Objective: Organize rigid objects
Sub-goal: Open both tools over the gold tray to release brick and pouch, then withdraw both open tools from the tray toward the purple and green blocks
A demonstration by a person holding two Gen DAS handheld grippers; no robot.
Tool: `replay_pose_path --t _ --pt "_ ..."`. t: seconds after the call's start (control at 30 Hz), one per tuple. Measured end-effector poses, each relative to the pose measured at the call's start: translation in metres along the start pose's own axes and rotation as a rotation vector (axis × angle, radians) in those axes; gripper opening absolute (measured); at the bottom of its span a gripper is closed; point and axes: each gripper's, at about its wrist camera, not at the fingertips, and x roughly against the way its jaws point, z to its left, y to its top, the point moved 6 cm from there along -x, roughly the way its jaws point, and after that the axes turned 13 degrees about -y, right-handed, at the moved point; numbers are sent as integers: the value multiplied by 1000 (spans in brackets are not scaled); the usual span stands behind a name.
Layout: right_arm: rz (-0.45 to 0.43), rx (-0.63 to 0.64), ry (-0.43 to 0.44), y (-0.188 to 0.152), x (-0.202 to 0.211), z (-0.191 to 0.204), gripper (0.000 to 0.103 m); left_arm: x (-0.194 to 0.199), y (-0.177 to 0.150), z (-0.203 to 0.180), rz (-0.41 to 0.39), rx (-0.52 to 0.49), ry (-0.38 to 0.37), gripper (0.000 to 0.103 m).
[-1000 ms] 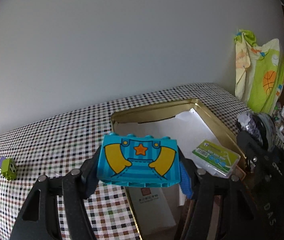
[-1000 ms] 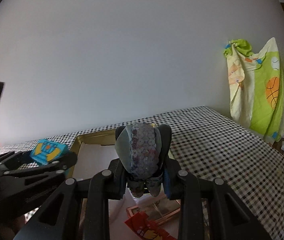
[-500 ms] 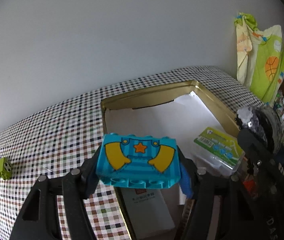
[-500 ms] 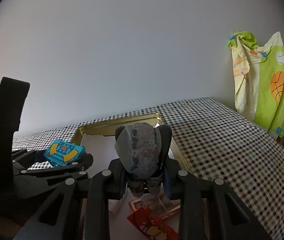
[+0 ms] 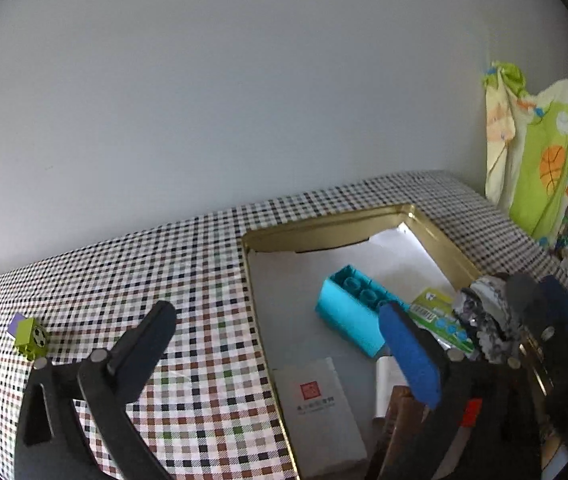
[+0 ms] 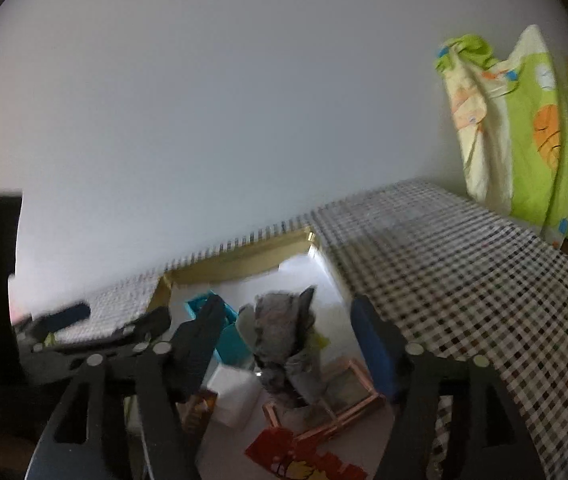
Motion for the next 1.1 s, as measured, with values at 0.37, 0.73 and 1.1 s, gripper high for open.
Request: replay_pose_path --t 0.37,0.73,1.1 --pt "-140 -39 6 9 23 2 78 13 -20 29 -49 102 -20 103" --pt "-329 -21 -21 11 47 10 79 40 -33 72 -140 112 97 103" --pt "-388 -2 -83 4 59 16 84 58 -48 105 -186 97 197 103"
